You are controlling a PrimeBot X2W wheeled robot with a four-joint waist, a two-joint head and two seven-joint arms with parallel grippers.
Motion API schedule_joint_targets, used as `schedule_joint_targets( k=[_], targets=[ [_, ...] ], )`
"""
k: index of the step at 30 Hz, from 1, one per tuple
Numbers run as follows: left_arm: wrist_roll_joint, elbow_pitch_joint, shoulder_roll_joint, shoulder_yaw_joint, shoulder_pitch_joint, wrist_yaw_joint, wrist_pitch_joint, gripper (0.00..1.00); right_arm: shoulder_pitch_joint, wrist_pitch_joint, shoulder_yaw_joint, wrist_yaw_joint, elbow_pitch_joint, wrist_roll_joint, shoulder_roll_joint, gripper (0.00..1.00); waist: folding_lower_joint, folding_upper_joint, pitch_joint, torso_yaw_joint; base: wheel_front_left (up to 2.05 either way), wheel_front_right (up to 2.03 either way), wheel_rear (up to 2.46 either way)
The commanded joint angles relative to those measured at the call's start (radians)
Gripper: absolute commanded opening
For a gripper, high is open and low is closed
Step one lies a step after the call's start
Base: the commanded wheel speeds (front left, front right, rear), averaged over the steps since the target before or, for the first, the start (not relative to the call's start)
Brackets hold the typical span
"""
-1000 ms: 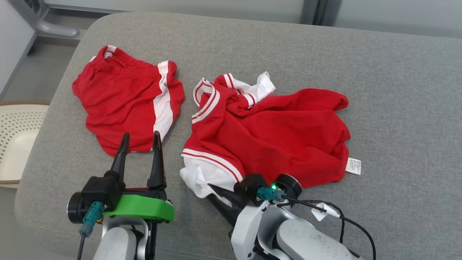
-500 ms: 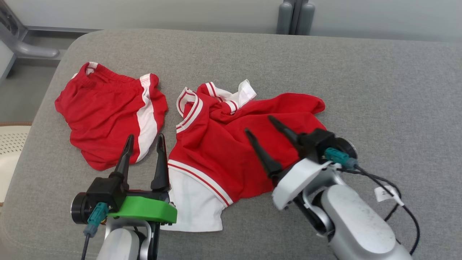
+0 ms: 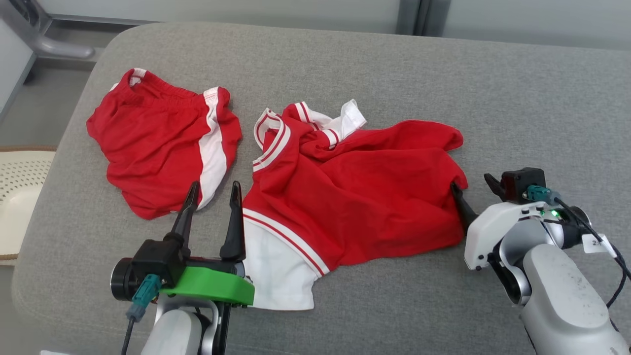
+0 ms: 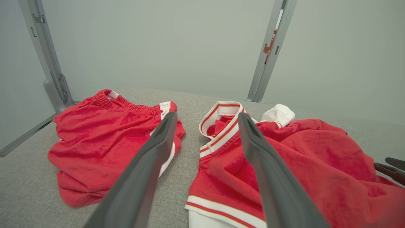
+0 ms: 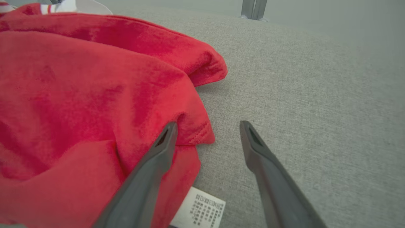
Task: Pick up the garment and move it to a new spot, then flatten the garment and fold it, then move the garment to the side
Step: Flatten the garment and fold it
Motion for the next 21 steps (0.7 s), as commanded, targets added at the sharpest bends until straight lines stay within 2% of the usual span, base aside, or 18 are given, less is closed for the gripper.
schedule_joint_targets(
  k=[1, 8, 9, 10, 11, 21],
  targets=[
    [-0.003, -0.001, 0.002, -0.001, -0.020, 0.000, 0.001, 1.00, -0.029, 0.008, 0.016, 0.000, 0.026, 0.015, -0.008, 1.00, 0.0000, -0.0001, 0.023, 0.025, 0.00, 0.00, 0.00],
    [-0.006, 0.000, 0.002, -0.007, -0.031, 0.009, 0.000, 1.00, -0.128, 0.039, 0.110, 0.000, 0.182, 0.104, -0.028, 1.00, 0.0000, -0.0001, 0.039, 0.055, 0.00, 0.00, 0.00],
    [-0.006, 0.000, 0.002, -0.006, -0.032, 0.008, 0.000, 1.00, -0.137, 0.036, 0.122, 0.000, 0.197, 0.113, -0.031, 0.56, 0.0000, -0.0001, 0.039, 0.056, 0.00, 0.00, 0.00],
    [-0.005, 0.002, 0.002, -0.004, -0.032, 0.008, 0.000, 1.00, -0.147, 0.031, 0.137, 0.000, 0.214, 0.127, -0.033, 0.36, 0.0000, -0.0001, 0.039, 0.057, 0.00, 0.00, 0.00],
    [-0.004, 0.003, 0.002, -0.003, -0.032, 0.008, 0.000, 1.00, -0.157, 0.023, 0.145, 0.000, 0.223, 0.137, -0.035, 0.00, 0.0000, -0.0001, 0.039, 0.057, 0.00, 0.00, 0.00],
    [0.016, 0.008, 0.002, 0.010, -0.001, 0.005, 0.001, 1.00, -0.213, -0.146, 0.114, 0.000, 0.234, 0.186, -0.087, 0.00, 0.0000, -0.0001, 0.008, -0.002, 0.00, 0.00, 0.00]
  ],
)
